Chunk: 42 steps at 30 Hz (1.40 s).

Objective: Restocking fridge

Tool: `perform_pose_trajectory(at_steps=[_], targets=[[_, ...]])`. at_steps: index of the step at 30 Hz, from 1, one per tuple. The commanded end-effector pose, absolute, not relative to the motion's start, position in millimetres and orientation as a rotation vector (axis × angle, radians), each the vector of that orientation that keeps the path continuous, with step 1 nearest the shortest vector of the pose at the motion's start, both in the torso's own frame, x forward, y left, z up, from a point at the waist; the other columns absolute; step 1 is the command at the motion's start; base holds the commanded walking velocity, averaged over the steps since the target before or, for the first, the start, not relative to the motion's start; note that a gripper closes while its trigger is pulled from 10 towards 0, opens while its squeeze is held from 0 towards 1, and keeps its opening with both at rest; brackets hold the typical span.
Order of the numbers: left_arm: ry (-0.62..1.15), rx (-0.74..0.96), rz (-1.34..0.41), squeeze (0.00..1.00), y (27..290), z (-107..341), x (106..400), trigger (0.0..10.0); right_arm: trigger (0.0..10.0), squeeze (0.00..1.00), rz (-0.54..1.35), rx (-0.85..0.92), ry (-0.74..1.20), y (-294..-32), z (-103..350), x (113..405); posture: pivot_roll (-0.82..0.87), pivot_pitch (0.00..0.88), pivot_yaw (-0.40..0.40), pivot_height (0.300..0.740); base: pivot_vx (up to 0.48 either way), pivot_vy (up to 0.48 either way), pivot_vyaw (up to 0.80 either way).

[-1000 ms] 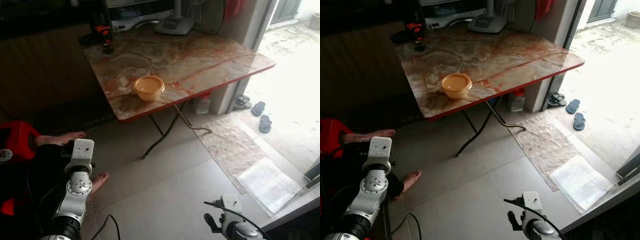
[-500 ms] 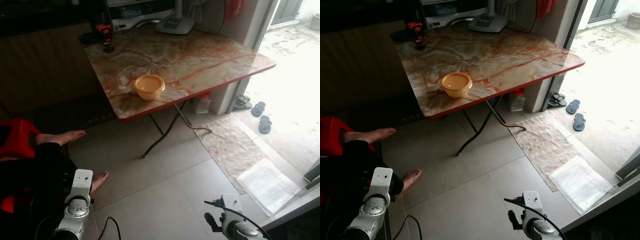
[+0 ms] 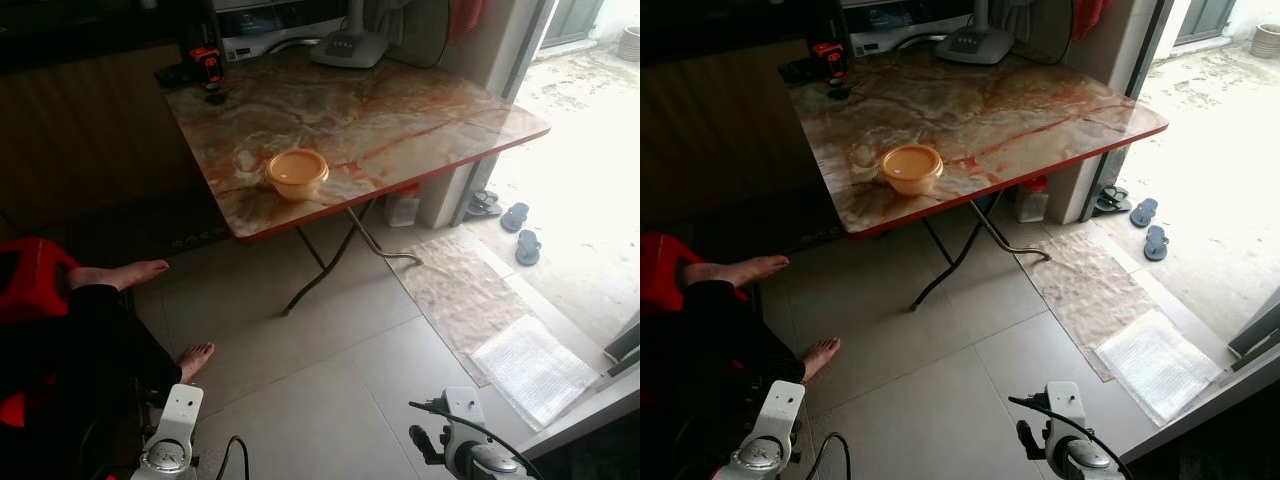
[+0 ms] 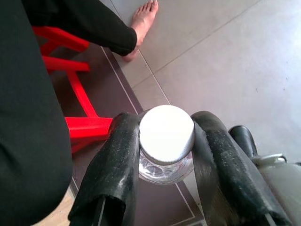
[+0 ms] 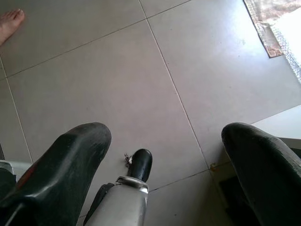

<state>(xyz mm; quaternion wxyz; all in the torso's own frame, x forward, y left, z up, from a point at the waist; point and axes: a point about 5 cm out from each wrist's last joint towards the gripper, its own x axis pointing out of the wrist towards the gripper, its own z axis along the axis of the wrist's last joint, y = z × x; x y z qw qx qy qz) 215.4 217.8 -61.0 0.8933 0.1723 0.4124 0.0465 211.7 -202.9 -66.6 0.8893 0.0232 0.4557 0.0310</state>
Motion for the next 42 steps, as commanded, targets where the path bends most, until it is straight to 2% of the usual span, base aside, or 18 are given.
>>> perform_pose_trajectory(at_steps=[1, 12, 18, 25, 29, 42], targets=[[0.874, 0.369, 0.074, 0.0, 217, -63, 212, 10.0, 10.0, 0.0, 0.064, 0.046, 0.954, -203, -67, 211, -0.09, 0.057, -0.02, 0.74, 0.0, 0.0, 0.0], [0.875, 0.314, 0.109, 0.0, 219, -62, 214, 10.0, 10.0, 0.0, 0.078, 0.031, 0.976, -203, -67, 211, -0.09, 0.063, -0.023, 0.74, 0.0, 0.0, -0.09], [0.844, 0.303, 0.138, 0.0, 223, -58, 219, 10.0, 10.0, 0.0, 0.085, 0.024, 0.984, -203, -67, 211, -0.09, 0.065, -0.022, 0.74, 0.0, 0.0, -0.76], [0.824, 0.368, 0.157, 0.0, 228, -55, 220, 10.0, 10.0, 0.0, 0.093, 0.026, 0.992, -202, -68, 210, -0.09, 0.061, -0.019, 0.74, 0.0, 0.0, -0.78], [0.855, 0.293, 0.146, 0.0, 227, -58, 218, 10.0, 10.0, 0.0, 0.1, 0.019, 0.994, -202, -68, 210, -0.09, 0.057, -0.017, 0.74, 0.0, 0.0, -0.78], [0.869, 0.251, 0.121, 0.0, 224, -60, 216, 10.0, 10.0, 0.0, 0.108, 0.013, 1.007, -201, -69, 208, -0.1, 0.037, -0.011, 0.74, 0.0, 0.0, -0.78]])
